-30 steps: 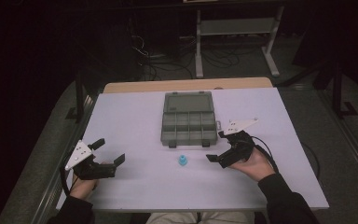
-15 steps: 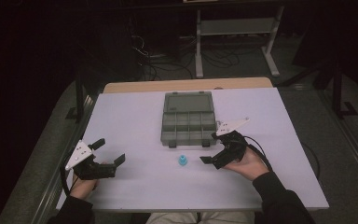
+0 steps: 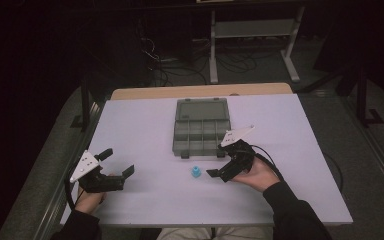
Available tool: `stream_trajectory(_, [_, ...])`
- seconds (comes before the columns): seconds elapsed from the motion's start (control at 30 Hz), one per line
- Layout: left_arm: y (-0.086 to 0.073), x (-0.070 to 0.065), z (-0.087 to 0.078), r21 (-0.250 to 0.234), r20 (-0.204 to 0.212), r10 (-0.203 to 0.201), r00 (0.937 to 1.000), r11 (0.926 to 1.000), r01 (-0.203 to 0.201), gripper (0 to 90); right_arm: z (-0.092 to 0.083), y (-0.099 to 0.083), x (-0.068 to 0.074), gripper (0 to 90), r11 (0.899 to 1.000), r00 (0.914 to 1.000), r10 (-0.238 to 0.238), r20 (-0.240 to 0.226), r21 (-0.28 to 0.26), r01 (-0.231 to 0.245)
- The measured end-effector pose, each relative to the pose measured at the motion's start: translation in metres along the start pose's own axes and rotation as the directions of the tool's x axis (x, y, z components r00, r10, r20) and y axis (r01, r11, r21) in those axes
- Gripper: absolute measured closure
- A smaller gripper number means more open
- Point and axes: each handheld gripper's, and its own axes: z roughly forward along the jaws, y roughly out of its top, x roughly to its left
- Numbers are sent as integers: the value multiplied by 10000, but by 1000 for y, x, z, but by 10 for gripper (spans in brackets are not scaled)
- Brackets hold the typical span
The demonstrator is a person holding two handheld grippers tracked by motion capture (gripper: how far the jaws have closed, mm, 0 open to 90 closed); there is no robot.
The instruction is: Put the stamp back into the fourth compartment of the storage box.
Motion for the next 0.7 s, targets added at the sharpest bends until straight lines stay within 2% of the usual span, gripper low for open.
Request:
stream_trajectory(0.3, [0, 0, 0, 0, 3, -7, 10000, 10000, 7, 0, 11, 9, 5, 0, 9996, 9994, -243, -235, 112, 246])
stream_trajectory(0.7, [0, 0, 0, 17, -6, -5, 10000, 10000, 5, 0, 21, 13, 7, 0, 9991, 9984, -340, -447, 221, 350])
